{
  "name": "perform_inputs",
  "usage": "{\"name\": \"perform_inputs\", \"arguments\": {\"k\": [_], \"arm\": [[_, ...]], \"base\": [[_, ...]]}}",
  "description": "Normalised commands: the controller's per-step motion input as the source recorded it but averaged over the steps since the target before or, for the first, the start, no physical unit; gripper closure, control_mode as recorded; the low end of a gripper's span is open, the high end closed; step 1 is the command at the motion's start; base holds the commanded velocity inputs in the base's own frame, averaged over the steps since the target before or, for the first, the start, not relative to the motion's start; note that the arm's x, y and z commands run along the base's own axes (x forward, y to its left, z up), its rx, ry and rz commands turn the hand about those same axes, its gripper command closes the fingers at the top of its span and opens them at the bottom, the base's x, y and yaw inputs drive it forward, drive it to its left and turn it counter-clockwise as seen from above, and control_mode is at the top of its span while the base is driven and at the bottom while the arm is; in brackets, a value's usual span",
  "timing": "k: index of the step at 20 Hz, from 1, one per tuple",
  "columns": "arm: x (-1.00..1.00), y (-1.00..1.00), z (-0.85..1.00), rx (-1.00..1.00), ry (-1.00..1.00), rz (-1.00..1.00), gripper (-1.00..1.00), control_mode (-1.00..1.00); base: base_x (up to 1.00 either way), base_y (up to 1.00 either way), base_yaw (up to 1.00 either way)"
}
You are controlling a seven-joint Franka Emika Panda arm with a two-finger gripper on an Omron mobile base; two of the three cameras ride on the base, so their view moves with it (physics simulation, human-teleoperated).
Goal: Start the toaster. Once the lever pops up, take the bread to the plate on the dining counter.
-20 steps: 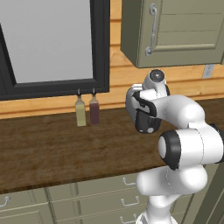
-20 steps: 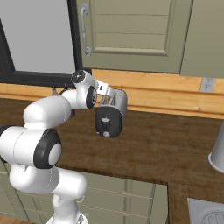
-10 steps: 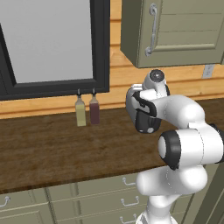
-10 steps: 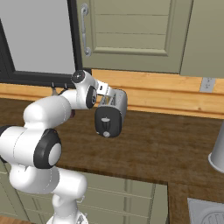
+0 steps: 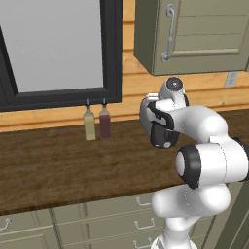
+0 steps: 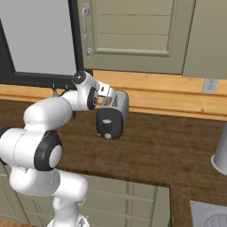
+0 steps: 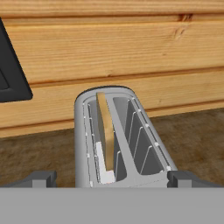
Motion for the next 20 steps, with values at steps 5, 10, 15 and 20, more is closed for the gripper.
{"name": "perform_inputs", "arguments": {"k": [5,10,15,20], "arm": [[0.00,0.00,0.00,0.00,0.00,0.00,-1.00,-1.00],[0.03,0.00,0.00,0.00,0.00,0.00,-1.00,-1.00],[0.11,0.00,-0.03,0.00,0.00,0.01,-1.00,-1.00],[0.18,0.00,-0.08,0.00,0.00,0.02,-1.00,-1.00]], "base": [[0.00,0.00,0.00],[0.00,0.00,0.00],[0.00,0.00,0.00],[0.00,0.00,0.00]]}}
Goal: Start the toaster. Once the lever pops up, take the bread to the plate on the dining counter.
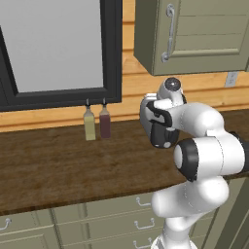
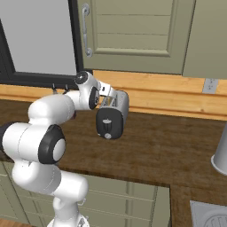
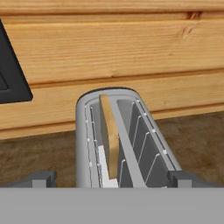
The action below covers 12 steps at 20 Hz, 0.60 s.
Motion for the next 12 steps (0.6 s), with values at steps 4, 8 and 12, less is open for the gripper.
{"name": "perform_inputs", "arguments": {"k": [4,8,12], "arm": [[0.11,0.00,-0.11,0.00,0.00,0.02,-1.00,-1.00],[0.09,0.00,-0.11,0.00,0.00,0.01,-1.00,-1.00],[0.08,0.00,-0.13,0.00,0.00,0.01,-1.00,-1.00]], "base": [[0.00,0.00,0.00],[0.00,0.00,0.00],[0.00,0.00,0.00]]}}
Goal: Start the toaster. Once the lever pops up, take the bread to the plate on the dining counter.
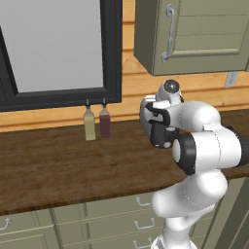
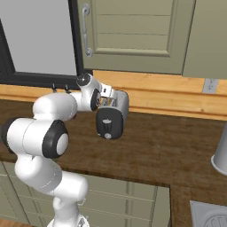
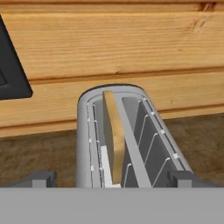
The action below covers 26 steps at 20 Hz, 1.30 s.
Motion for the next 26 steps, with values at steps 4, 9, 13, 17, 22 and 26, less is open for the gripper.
{"name": "perform_inputs", "arguments": {"k": [4,9,13,17,22,26], "arm": [[0.08,-0.03,-0.14,0.00,0.00,0.00,-1.00,-1.00],[0.03,-0.11,-0.13,0.00,0.00,0.00,-1.00,-1.00],[0.05,-0.10,-0.12,0.00,0.00,0.00,-1.00,-1.00],[0.09,-0.04,-0.11,0.00,0.00,0.00,-1.00,-1.00],[0.10,0.00,-0.09,0.00,0.00,0.00,-1.00,-1.00],[0.11,0.00,-0.08,0.00,0.00,0.00,-1.00,-1.00]], "base": [[0.00,0.00,0.00],[0.00,0.00,0.00],[0.00,0.00,0.00],[0.00,0.00,0.00],[0.00,0.00,0.00],[0.00,0.00,0.00]]}}
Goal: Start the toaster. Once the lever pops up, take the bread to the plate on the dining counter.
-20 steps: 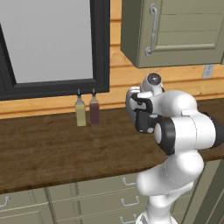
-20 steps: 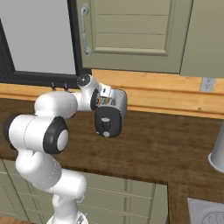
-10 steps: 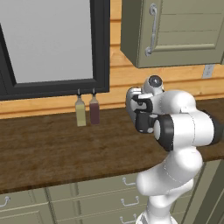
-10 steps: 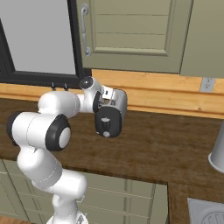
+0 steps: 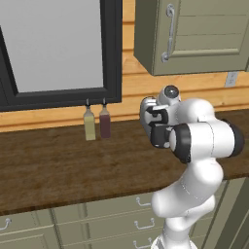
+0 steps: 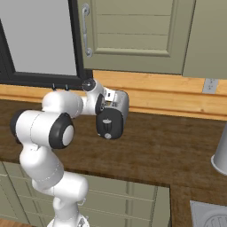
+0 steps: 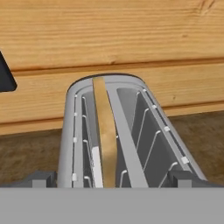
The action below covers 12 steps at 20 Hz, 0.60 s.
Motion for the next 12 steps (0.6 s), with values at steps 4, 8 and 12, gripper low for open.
{"name": "perform_inputs", "arguments": {"k": [4,8,12], "arm": [[0.12,0.00,-0.07,0.00,0.00,0.00,-1.00,-1.00],[0.14,0.00,-0.08,0.00,0.00,0.00,-1.00,-1.00],[0.17,0.00,-0.08,0.00,0.00,0.00,-1.00,-1.00]], "base": [[0.00,0.00,0.00],[0.00,0.00,0.00],[0.00,0.00,0.00]]}}
